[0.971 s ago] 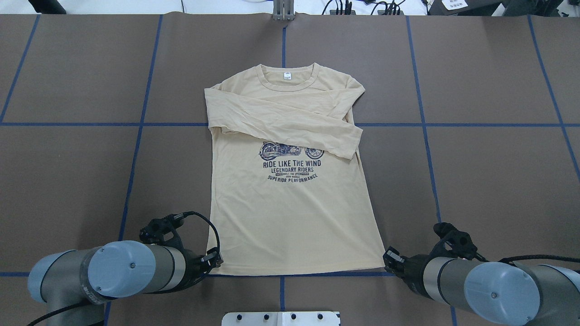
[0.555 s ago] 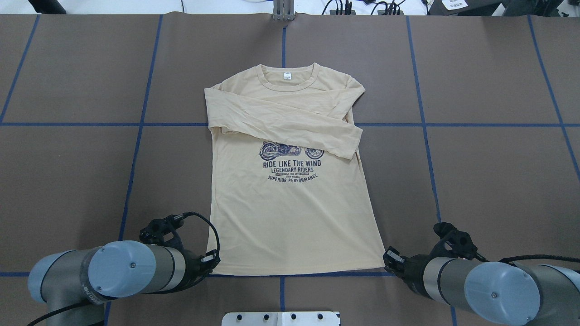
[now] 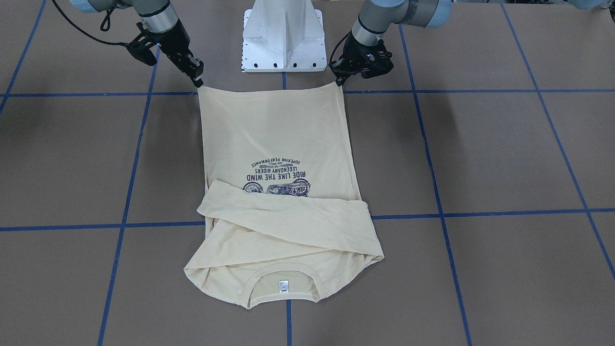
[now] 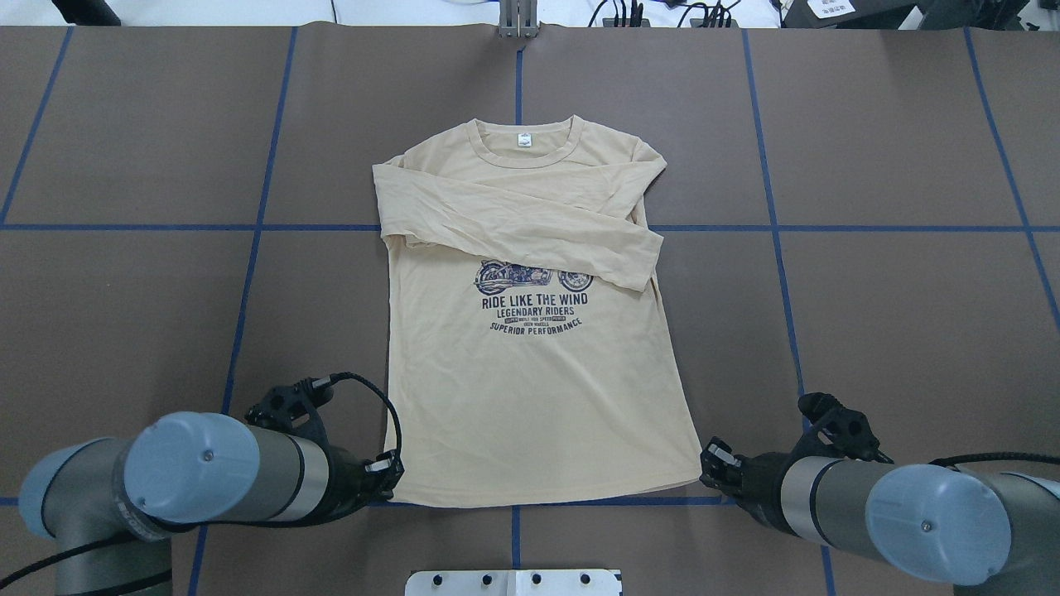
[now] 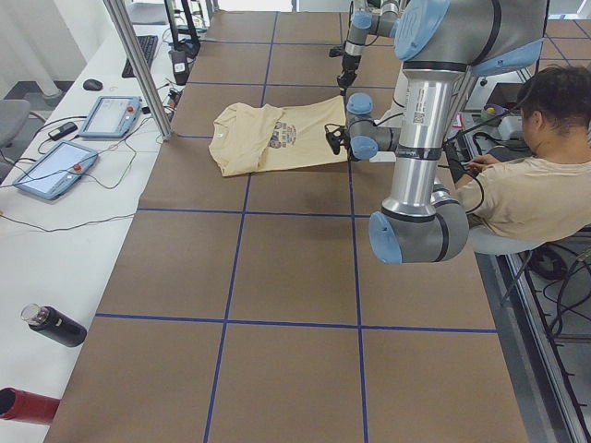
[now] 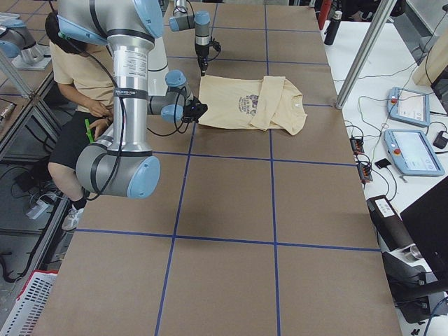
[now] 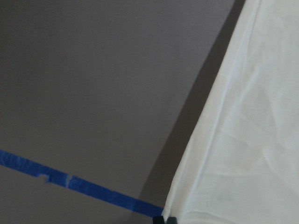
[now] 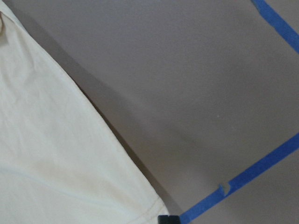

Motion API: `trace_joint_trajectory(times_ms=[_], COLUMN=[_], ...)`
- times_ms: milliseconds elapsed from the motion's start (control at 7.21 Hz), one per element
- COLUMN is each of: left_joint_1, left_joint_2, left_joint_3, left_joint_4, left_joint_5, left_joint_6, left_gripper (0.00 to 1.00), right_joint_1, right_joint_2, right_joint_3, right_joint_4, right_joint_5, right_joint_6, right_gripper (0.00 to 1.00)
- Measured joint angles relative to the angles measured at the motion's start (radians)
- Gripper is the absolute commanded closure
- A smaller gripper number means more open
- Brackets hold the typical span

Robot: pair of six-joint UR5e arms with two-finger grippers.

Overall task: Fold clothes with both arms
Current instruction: 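Lift the hem with both grippers and fold it toward the collar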

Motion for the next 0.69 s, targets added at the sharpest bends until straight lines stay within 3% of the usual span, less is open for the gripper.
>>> trace_joint_trajectory(times_ms=[277, 416, 693], left_joint_1=[-0.202, -0.316, -0.460], left_joint_2=[-0.049, -0.094, -0.200], left_joint_3=[0.000, 0.052, 0.217], left_joint_4=[0.018, 0.021, 0.007], left_joint_5=[-0.098, -0.147, -0.208], left_joint_6=[0.105, 0.186, 0.292], left_gripper=[1.00, 1.00, 1.00], right_joint_1=[0.167, 0.282, 0.457], right_joint_2=[0.071, 0.176, 0.382], right_joint_3=[-0.019, -0.071, -0.199], right_joint_4=[-0.052, -0.122, -0.292], right_joint_5=[0.155, 0.249, 0.346], right_joint_6=[-0.028, -0.078, -0.233], right_gripper=[1.00, 1.00, 1.00])
